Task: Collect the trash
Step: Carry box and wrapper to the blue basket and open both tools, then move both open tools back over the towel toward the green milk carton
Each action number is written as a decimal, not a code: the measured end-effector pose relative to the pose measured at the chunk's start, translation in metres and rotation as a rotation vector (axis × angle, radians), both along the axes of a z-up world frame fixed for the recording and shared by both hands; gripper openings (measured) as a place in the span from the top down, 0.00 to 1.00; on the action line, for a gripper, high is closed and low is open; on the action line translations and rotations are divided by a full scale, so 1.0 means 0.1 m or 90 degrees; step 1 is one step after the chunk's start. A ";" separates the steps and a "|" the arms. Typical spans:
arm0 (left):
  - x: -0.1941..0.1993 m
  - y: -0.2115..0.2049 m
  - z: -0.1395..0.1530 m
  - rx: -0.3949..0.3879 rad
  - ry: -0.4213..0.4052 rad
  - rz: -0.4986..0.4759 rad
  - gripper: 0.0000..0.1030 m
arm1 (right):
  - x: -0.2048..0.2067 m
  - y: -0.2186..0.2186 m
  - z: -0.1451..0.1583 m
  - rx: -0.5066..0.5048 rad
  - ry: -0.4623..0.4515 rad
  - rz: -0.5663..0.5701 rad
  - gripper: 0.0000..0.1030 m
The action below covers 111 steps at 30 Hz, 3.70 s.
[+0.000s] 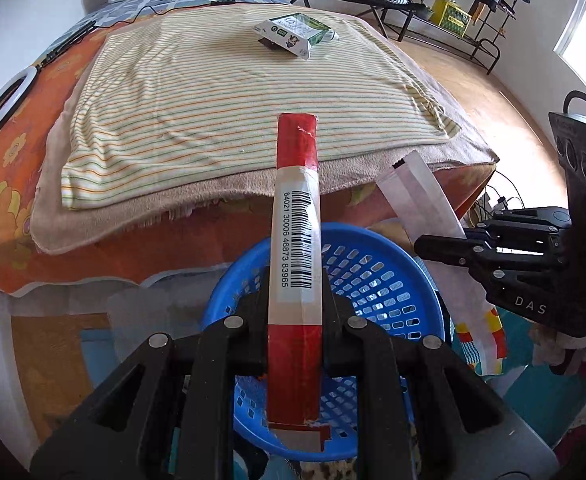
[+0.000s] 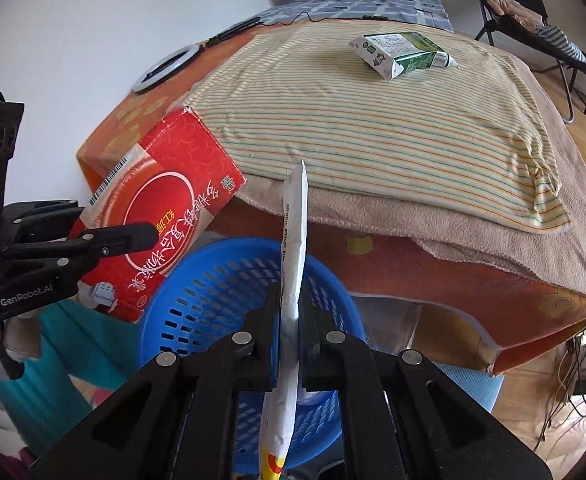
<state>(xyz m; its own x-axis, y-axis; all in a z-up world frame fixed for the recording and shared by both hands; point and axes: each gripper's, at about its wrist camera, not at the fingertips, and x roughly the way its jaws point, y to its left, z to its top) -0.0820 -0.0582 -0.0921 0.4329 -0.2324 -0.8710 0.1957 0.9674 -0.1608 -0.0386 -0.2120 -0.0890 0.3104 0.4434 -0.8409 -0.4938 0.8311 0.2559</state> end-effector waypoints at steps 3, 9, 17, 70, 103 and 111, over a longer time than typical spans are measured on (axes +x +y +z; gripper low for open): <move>-0.07 -0.02 -0.13 0.000 0.019 -0.004 0.85 | -0.07 0.05 -0.09 -0.007 0.015 0.013 0.95; -0.14 -0.01 -0.36 -0.003 0.060 -0.004 0.85 | -0.18 0.13 -0.25 -0.020 0.036 0.033 0.95; -0.16 0.05 -0.58 -0.001 0.101 -0.003 0.85 | -0.21 0.16 -0.41 -0.031 0.066 0.043 0.95; -0.08 -0.02 -0.71 0.051 0.100 0.014 0.42 | -0.05 0.09 -0.53 -0.116 0.068 -0.020 0.34; 0.60 0.19 0.00 0.010 0.023 0.047 0.42 | 0.66 -0.11 0.15 -0.058 0.032 -0.097 0.34; 1.12 0.40 0.33 0.016 -0.020 0.071 0.42 | 1.22 -0.16 0.57 -0.044 -0.029 -0.144 0.27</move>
<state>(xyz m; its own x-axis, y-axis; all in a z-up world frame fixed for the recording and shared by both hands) 0.0303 -0.0186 -0.0590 0.4819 -0.1587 -0.8617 0.0907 0.9872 -0.1310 0.0836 -0.2279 -0.0320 0.4337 0.2999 -0.8497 -0.3022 0.9368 0.1764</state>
